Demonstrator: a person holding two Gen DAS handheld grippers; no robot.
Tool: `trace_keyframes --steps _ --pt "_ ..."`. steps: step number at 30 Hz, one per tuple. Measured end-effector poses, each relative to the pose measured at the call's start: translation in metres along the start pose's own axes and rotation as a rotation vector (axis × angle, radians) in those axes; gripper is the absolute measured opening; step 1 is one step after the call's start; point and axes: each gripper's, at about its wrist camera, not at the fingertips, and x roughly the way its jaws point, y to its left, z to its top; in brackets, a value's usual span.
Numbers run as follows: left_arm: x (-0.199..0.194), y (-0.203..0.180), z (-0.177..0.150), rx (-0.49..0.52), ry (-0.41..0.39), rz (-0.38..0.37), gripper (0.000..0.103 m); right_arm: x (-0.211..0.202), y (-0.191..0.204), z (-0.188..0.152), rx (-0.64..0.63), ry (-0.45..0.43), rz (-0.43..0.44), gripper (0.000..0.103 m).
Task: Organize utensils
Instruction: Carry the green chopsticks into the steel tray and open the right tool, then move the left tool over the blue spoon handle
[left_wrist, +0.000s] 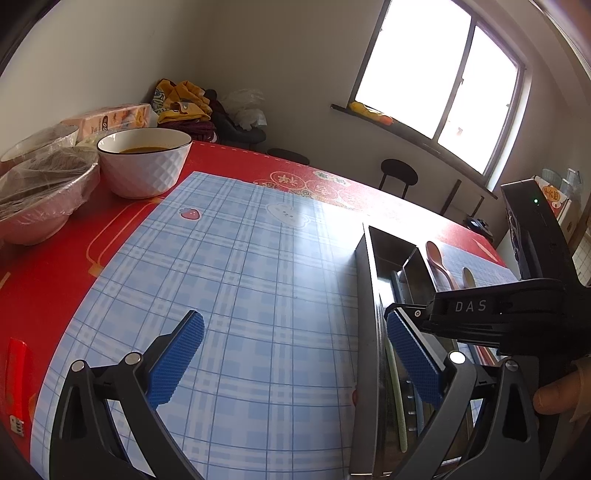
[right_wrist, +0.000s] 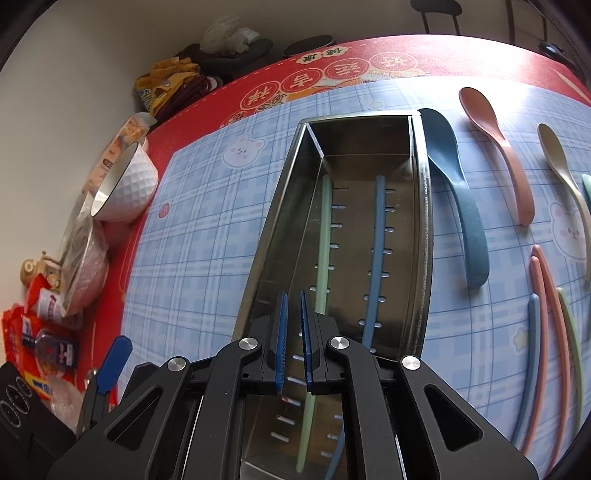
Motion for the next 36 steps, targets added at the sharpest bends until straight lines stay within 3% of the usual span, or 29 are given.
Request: trace_keyframes --steps 5,9,11,12,13,19,26,32,35,36 --pt "-0.001 -0.001 -0.001 0.006 -0.007 0.002 0.097 -0.038 -0.001 -0.003 -0.171 -0.155 -0.017 0.008" --pt "-0.001 -0.005 -0.002 0.028 -0.012 0.009 0.097 -0.073 -0.023 -0.009 -0.307 -0.302 -0.068 0.010" --pt "-0.001 -0.008 -0.003 0.040 -0.017 0.017 0.097 -0.089 -0.041 -0.014 -0.342 -0.350 -0.102 0.026" --pt "-0.002 -0.009 -0.003 0.045 -0.028 0.025 0.097 -0.096 -0.053 -0.018 -0.345 -0.367 -0.117 0.043" --pt "-0.004 -0.010 -0.003 0.051 -0.039 0.030 0.097 -0.103 -0.065 -0.021 -0.340 -0.385 -0.134 0.048" --pt "-0.007 -0.016 -0.005 0.080 -0.061 0.040 0.097 -0.138 -0.146 -0.040 -0.215 -0.413 -0.137 0.050" --pt "-0.013 -0.031 -0.004 0.138 -0.051 0.109 0.097 -0.153 -0.193 -0.059 -0.258 -0.428 -0.284 0.050" --pt "-0.044 -0.074 0.006 0.157 -0.072 0.019 0.096 -0.153 -0.219 -0.055 -0.231 -0.436 -0.281 0.050" --pt "-0.043 -0.103 0.011 0.206 -0.056 -0.010 0.086 -0.154 -0.226 -0.050 -0.225 -0.454 -0.273 0.050" --pt "-0.040 -0.113 0.012 0.216 -0.038 -0.021 0.076 -0.154 -0.228 -0.048 -0.223 -0.460 -0.269 0.050"
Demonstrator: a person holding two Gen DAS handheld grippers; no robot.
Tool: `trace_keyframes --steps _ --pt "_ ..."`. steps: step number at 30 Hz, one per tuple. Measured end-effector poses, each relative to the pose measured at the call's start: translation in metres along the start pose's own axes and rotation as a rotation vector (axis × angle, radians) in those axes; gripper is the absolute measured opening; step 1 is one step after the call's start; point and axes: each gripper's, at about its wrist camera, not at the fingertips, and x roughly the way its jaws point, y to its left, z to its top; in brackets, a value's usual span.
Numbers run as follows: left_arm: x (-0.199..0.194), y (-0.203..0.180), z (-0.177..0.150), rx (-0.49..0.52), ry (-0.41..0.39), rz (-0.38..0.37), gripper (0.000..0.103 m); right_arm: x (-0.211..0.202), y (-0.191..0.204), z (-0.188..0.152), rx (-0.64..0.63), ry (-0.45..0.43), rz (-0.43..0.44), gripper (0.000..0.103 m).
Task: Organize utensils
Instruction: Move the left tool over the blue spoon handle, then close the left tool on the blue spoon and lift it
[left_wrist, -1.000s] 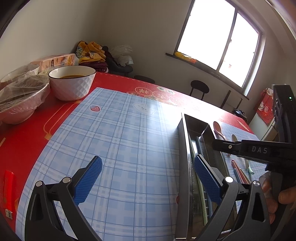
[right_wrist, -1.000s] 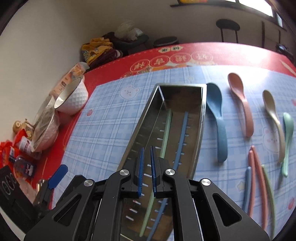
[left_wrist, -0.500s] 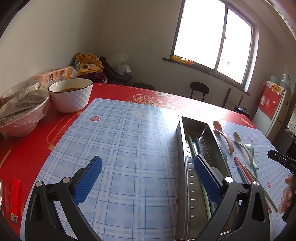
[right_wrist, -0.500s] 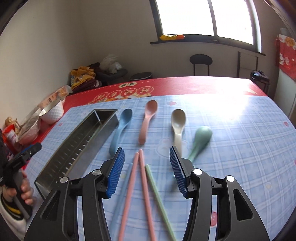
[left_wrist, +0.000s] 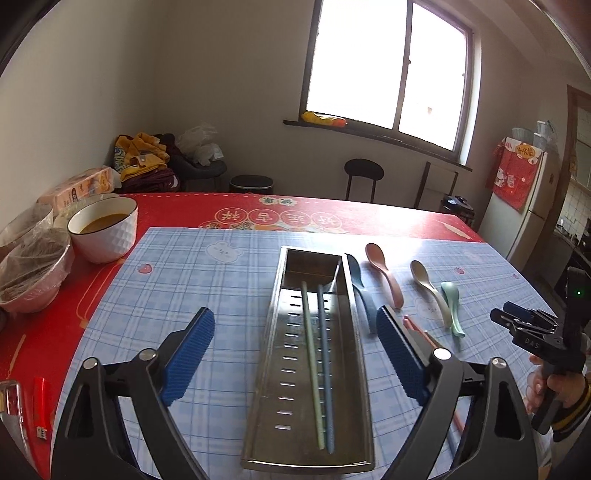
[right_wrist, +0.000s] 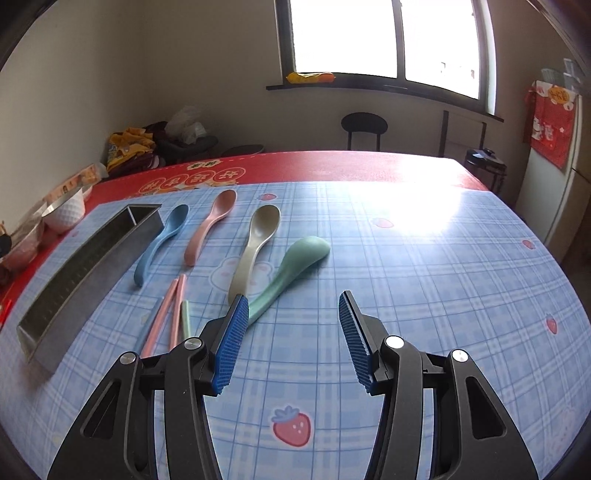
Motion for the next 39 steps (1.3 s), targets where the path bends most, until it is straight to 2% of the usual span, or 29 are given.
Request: trace_keyframes --steps 1,3,6,9,13,17,20,28,32,39 --pt "0.005 -0.008 0.003 0.006 0.026 -0.022 0.056 0.001 -0.003 0.001 0.006 -0.005 0.002 0.050" --pt "0.018 -0.026 0.007 0.013 0.095 -0.086 0.032 0.003 -0.011 0.003 0.021 -0.014 0.009 0.050" --pt "0.042 -0.054 0.012 0.021 0.173 -0.138 0.023 0.009 -0.023 0.006 0.066 -0.013 0.032 0.050" --pt "0.075 -0.076 0.019 0.033 0.250 -0.131 0.023 0.018 -0.031 0.008 0.112 0.011 0.054 0.050" --pt "0.123 -0.087 0.025 -0.019 0.379 -0.112 0.023 0.023 -0.039 0.006 0.161 0.023 0.110 0.050" --pt "0.151 -0.092 0.029 0.001 0.438 -0.019 0.023 0.021 -0.044 0.003 0.189 0.002 0.172 0.050" --pt "0.162 -0.096 0.030 0.026 0.459 0.027 0.023 0.019 -0.047 0.001 0.206 -0.011 0.204 0.050" --pt "0.186 -0.108 0.030 0.073 0.490 0.093 0.023 0.014 -0.049 0.000 0.220 -0.032 0.238 0.050" --pt "0.196 -0.115 0.029 0.126 0.481 0.150 0.023 0.012 -0.053 0.000 0.231 -0.037 0.248 0.050" --pt "0.209 -0.122 0.026 0.187 0.486 0.193 0.023 0.010 -0.053 0.000 0.232 -0.042 0.256 0.050"
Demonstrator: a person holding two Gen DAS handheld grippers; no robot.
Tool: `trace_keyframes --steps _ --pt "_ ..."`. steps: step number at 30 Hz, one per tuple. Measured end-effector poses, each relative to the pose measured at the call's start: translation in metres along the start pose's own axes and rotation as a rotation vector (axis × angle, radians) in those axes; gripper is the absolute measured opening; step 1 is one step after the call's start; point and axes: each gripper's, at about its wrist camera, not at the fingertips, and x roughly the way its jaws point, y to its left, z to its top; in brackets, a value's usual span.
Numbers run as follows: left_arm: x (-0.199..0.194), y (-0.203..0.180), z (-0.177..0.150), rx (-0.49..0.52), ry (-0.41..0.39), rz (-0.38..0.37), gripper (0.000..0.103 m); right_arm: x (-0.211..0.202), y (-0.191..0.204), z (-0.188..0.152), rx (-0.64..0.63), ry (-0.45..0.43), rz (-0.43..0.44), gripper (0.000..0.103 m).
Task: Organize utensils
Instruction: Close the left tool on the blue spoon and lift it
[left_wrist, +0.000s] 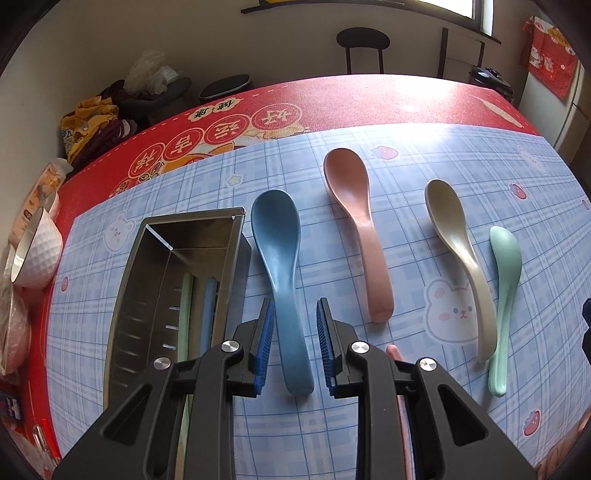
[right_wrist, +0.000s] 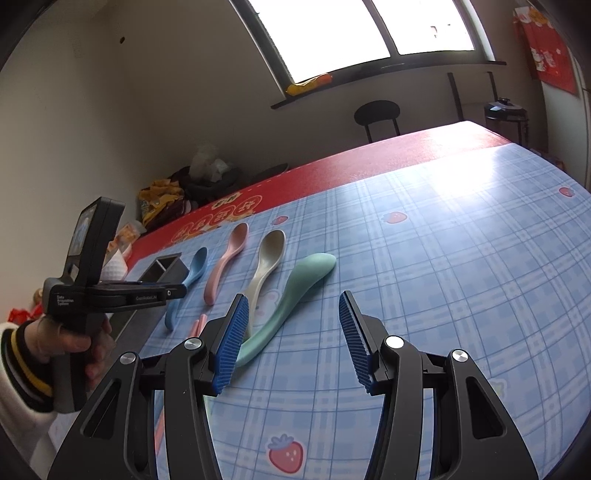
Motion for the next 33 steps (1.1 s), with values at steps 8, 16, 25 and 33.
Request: trace_keyframes --steps 8,16,25,33 --pt "0.014 -0.005 -0.004 0.024 0.019 0.041 0.024 -0.002 0.000 -0.001 0.001 0.001 0.006 0.050" --pt "0.005 -0.005 -0.012 0.020 -0.015 0.024 0.014 -0.002 -0.002 -0.001 0.008 0.006 0.019 0.050" --pt "-0.047 -0.006 -0.045 0.041 -0.122 -0.077 0.014 0.001 -0.013 -0.001 0.057 0.027 0.058 0.050" --pt "-0.065 -0.014 -0.094 0.072 -0.080 -0.187 0.014 0.001 -0.011 -0.002 0.054 0.023 0.054 0.050"
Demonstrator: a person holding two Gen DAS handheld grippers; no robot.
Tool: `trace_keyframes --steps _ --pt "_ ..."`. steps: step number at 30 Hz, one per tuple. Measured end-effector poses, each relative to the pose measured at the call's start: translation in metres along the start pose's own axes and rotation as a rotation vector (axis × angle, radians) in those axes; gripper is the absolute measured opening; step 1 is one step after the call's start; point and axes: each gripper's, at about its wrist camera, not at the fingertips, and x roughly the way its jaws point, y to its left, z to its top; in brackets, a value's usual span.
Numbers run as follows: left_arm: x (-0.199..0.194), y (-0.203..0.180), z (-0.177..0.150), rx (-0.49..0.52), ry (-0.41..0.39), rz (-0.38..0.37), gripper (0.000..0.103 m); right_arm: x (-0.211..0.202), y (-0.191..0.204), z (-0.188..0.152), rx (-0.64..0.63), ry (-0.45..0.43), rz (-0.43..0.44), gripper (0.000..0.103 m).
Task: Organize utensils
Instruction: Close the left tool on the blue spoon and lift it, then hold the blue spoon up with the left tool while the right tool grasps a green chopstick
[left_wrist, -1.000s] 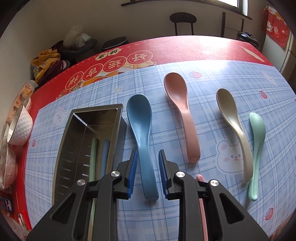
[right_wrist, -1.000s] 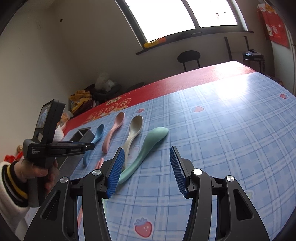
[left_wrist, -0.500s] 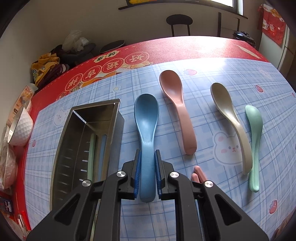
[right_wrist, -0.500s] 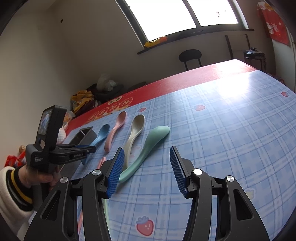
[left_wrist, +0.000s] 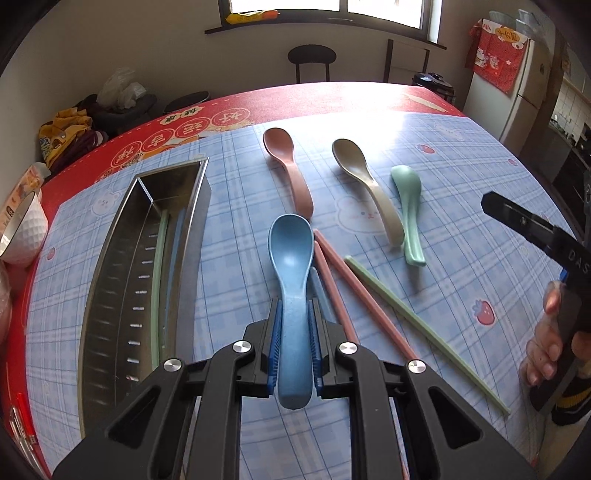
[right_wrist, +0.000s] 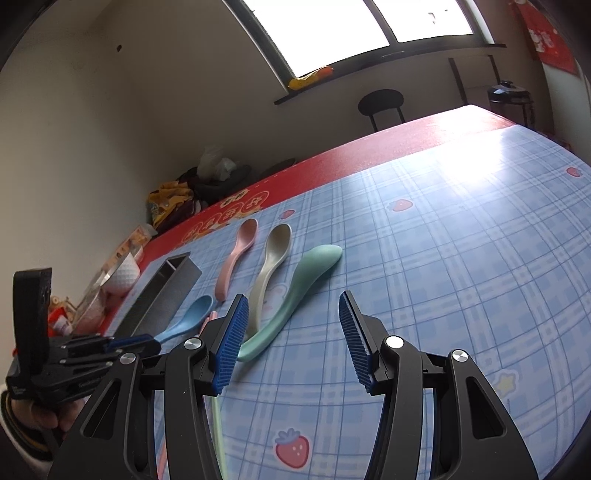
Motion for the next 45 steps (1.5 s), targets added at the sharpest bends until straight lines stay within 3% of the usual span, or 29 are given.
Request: trace_keyframes --steps 9,19,28,36,41,45 --pt "0.013 0.009 -0.021 -0.035 0.074 -0.069 0.014 -0.001 0.000 0.000 0.002 -0.006 -0.008 0.050" --pt "0.024 0.013 -0.011 -0.051 0.068 -0.082 0.015 0.000 0.001 -0.001 -0.001 0.001 0.006 0.050" --pt "0.018 0.013 -0.018 -0.081 0.010 -0.091 0.014 0.002 -0.001 -0.001 0.009 0.017 0.034 0.050" --pt "-0.018 0.014 -0.039 -0.072 -0.086 -0.096 0.014 0.006 0.007 -0.001 -0.037 0.041 0.048 0.050" --pt "-0.032 0.023 -0.051 -0.099 -0.126 -0.107 0.014 0.016 0.021 -0.006 -0.091 0.106 0.031 0.050" --pt "-0.041 0.026 -0.061 -0.103 -0.146 -0.126 0.014 0.024 0.045 -0.012 -0.213 0.180 -0.038 0.050"
